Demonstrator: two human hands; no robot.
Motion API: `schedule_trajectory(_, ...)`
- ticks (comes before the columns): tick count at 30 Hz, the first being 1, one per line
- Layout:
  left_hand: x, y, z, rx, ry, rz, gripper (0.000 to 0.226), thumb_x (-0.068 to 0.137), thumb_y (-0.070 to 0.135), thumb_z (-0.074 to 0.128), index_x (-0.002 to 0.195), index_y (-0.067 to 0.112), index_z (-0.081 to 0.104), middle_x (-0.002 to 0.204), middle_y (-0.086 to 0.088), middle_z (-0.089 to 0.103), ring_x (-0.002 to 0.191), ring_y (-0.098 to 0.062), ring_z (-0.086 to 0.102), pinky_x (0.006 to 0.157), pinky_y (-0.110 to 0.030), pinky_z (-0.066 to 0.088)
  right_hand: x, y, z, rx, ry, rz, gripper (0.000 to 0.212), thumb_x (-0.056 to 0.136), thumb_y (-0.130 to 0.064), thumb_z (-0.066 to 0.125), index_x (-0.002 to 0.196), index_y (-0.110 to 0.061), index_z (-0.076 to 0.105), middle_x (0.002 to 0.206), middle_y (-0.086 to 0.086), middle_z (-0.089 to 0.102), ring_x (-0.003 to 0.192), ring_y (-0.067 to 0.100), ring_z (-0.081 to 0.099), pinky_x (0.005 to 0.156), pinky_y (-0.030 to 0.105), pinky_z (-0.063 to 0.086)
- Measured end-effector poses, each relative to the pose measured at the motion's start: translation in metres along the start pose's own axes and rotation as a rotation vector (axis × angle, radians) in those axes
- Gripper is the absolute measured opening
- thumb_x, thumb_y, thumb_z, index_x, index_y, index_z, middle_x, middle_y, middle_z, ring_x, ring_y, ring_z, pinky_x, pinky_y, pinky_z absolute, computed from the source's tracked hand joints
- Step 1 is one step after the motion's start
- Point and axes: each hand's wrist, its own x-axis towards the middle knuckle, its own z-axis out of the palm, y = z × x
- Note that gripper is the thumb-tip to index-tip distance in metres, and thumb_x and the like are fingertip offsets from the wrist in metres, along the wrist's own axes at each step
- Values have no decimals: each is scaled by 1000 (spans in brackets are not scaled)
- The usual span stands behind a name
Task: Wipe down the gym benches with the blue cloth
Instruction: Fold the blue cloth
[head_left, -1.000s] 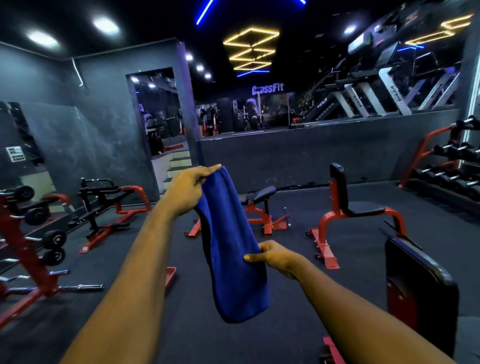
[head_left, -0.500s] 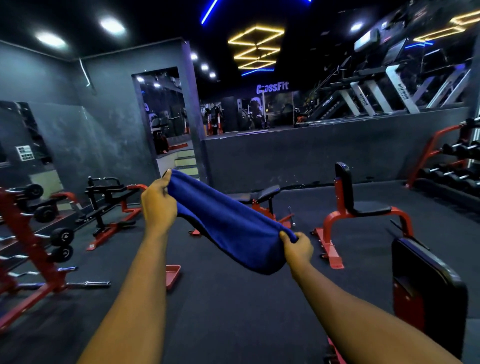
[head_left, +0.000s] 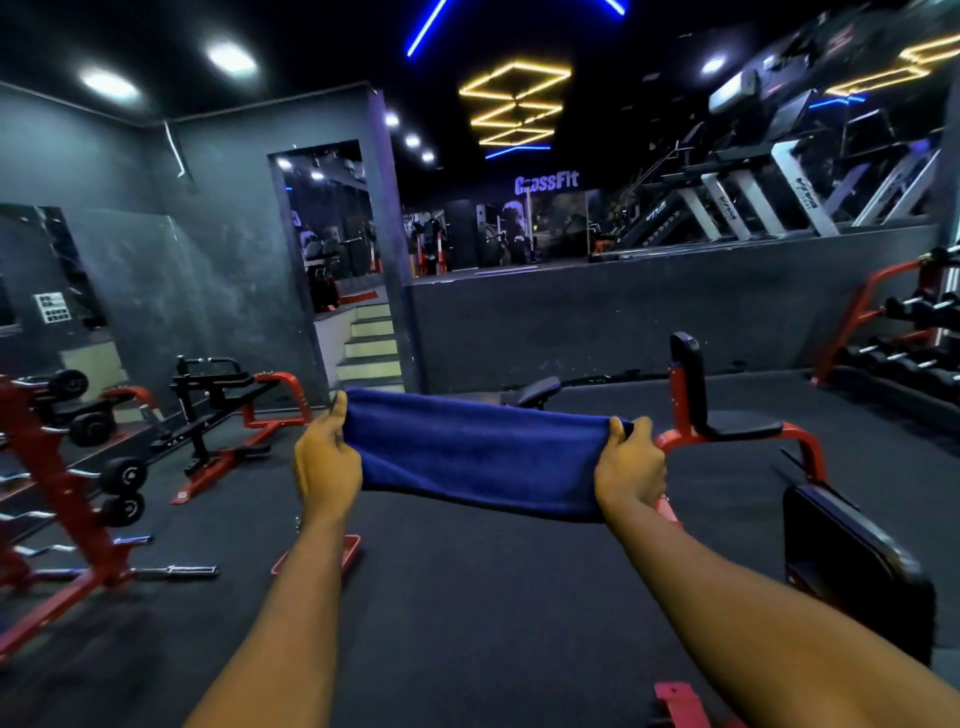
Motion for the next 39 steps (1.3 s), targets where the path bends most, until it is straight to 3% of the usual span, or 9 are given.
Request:
schedule_trajectory(2, -2, -6, 4, 90, -143, -81, 54, 91, -11, 39, 136, 12, 58, 109, -22, 66, 87, -32, 58, 77, -35, 43, 8, -1, -4, -76, -74, 84, 34, 102, -38, 49, 116, -7, 53, 116, 24, 62, 110, 44, 59, 86, 47, 46)
schedule_trajectory(5, -5, -4, 11, 159, -281, -153, 50, 92, -7, 41, 135, 12, 57, 123, -28, 62, 106, -39, 60, 94, -38, 44, 17, -4, -3, -125, -214, 175, 42, 97, -34, 62, 124, -3, 56, 130, 24, 58, 121, 42, 56, 95, 44, 46)
schedule_trajectory(10, -12, 18, 28, 239, -555, -141, 45, 95, 4, 50, 138, 13, 55, 136, -22, 56, 127, -34, 51, 105, -30, 35, 2, -28, 11, -71, -528, -28, 33, 86, -29, 76, 112, -9, 68, 115, 10, 67, 110, 28, 62, 92, 34, 50)
schedule_trajectory(17, -30, 62, 54, 175, -809, 97, 46, 97, 11, 53, 143, 16, 51, 140, -8, 57, 129, -22, 52, 98, -22, 38, -43, -63, 30, 170, -733, -185, 25, 87, -10, 74, 107, -13, 60, 91, 12, 67, 65, 17, 63, 52, 28, 55)
schedule_trajectory(20, -31, 67, 55, 104, -812, 74, 42, 100, 11, 47, 142, 16, 52, 136, -8, 59, 120, -20, 57, 89, -17, 39, -47, -67, 26, 169, -722, -223, 25, 89, -10, 71, 111, -12, 59, 85, 9, 67, 62, 14, 63, 60, 28, 59)
schedule_trajectory(25, -31, 64, 50, -142, -757, -70, 47, 98, 3, 35, 137, 25, 47, 98, -10, 68, 70, -20, 59, 63, -35, 48, -49, -69, 20, 215, -790, -184, 29, 92, -13, 68, 119, -10, 58, 97, 15, 69, 73, 19, 67, 68, 32, 61)
schedule_trajectory(32, -36, 74, 43, -398, -761, -157, 63, 88, -14, 24, 133, 29, 34, 103, -15, 65, 60, -35, 67, 56, -40, 58, -45, -69, 13, 205, -823, -249, 54, 75, -20, 85, 119, -15, 54, 91, 1, 65, 83, 9, 63, 66, 20, 51)
schedule_trajectory(37, -29, 59, 41, -328, -593, -125, 57, 88, -12, 33, 134, 20, 42, 110, -11, 63, 71, -32, 67, 54, -32, 54, -39, -71, 14, 207, -841, -330, 43, 82, -1, 70, 120, -15, 55, 82, 3, 66, 78, 15, 63, 77, 36, 56)
schedule_trajectory(39, -25, 46, 37, -249, -565, -121, 54, 87, -10, 43, 132, 19, 46, 115, -3, 60, 89, -25, 61, 70, -33, 51, -35, -74, 12, 231, -921, -394, 40, 85, 2, 64, 119, -16, 56, 90, 4, 64, 84, 17, 62, 79, 36, 55)
